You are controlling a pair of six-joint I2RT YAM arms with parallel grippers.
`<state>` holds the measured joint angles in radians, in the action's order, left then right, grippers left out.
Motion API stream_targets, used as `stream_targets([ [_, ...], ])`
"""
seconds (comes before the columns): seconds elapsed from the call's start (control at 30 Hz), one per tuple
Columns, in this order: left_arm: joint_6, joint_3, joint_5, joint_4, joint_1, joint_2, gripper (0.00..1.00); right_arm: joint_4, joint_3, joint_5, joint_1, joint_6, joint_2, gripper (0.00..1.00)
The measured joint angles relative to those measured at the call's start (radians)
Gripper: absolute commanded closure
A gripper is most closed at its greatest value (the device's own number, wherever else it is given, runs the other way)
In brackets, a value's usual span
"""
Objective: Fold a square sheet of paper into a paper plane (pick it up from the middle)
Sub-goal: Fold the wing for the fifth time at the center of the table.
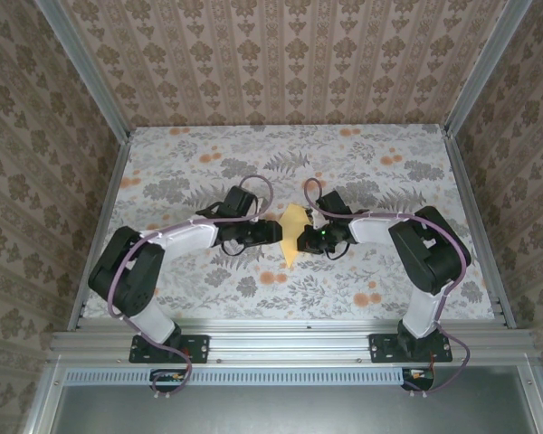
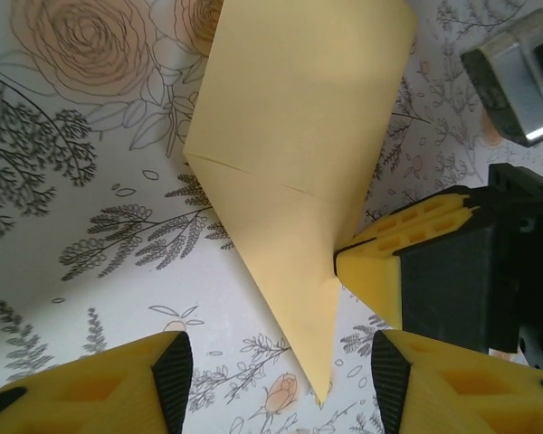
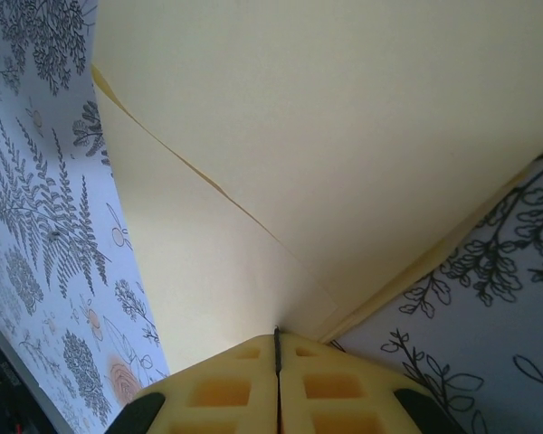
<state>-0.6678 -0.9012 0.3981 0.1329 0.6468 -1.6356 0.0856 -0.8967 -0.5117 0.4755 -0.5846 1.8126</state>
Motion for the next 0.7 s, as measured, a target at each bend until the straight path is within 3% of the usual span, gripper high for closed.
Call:
stream_targets([
  [0.3, -0.126, 0.000, -0.055, -0.128, 0.033, -0.095, 0.53, -0.026, 0.015, -0.022, -0.005, 0.004, 0.000, 0.93],
  [0.7, -0.159, -0.002, -0.084, -0.172, 0.034, -0.150, 0.65, -0.038, 0.022, -0.035, -0.008, 0.005, 0.000, 0.94],
])
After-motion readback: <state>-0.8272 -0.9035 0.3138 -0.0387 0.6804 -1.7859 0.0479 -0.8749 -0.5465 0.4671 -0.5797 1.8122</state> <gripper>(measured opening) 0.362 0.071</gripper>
